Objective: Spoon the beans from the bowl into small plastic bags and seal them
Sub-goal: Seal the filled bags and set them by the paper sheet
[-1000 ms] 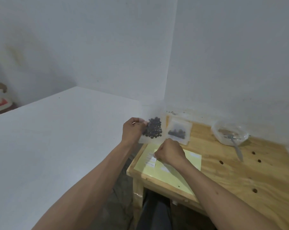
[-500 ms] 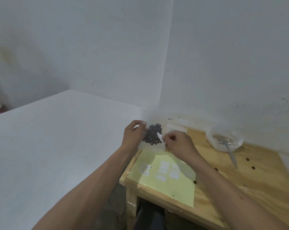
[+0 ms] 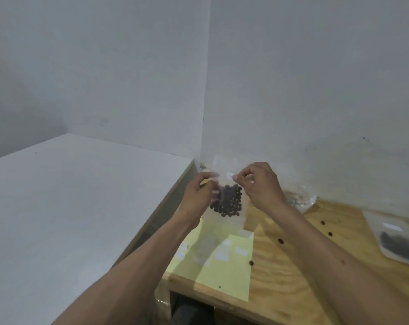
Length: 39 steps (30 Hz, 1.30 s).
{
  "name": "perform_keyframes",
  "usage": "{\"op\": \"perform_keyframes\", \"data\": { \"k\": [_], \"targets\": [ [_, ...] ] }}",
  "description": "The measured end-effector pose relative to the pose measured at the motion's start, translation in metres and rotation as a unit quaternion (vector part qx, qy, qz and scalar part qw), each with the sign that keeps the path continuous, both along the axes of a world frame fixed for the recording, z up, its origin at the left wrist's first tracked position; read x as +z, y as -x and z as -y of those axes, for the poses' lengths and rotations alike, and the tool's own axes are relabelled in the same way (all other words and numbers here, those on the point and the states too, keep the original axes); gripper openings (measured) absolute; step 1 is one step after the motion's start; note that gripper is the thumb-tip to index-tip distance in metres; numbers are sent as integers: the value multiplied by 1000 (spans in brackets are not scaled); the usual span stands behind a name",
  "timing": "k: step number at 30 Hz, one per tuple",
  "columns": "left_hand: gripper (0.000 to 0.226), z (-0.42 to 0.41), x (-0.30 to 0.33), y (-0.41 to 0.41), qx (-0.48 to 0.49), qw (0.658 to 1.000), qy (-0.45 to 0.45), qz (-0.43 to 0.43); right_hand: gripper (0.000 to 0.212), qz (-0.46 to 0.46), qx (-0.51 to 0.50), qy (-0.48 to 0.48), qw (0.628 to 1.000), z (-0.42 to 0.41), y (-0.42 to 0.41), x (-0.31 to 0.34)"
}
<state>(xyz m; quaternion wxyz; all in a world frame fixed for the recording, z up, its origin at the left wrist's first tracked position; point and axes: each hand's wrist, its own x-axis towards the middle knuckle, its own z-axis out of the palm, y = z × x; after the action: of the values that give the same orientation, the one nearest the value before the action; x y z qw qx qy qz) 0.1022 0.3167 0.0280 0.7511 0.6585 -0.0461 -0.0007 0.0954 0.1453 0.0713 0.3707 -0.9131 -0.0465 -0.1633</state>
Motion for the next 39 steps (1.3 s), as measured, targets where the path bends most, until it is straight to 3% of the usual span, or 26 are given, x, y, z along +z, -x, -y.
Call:
{"op": "perform_keyframes", "data": {
  "k": [17, 24, 29, 31, 35, 37, 39],
  "targets": [
    [17, 30, -2, -2, -9, 1000, -15, 4, 28, -43, -82, 119, 989, 25, 8, 0],
    [32, 37, 0, -1, -21, 999, -35, 5, 29, -27, -94, 136, 986, 23, 13, -3],
    [30, 43, 1, -4, -14, 1000, -15, -15, 26, -5, -99, 126, 987, 23, 14, -6],
    [27, 43, -1, -5, -18, 1000, -18, -18, 29, 12, -107, 73, 991, 25, 13, -10],
    [25, 43, 1, -5, -40, 999, 4, -6, 71, -53, -95, -202, 973, 31, 14, -14],
    [26, 43, 2, -5, -57, 998, 4, 0, 64, -88, -61, -279, 954, 33, 11, -16],
    [26, 45, 2, -4, -66, 998, -3, 1, 37, -76, -50, -301, 949, 34, 10, -18]
  ]
}}
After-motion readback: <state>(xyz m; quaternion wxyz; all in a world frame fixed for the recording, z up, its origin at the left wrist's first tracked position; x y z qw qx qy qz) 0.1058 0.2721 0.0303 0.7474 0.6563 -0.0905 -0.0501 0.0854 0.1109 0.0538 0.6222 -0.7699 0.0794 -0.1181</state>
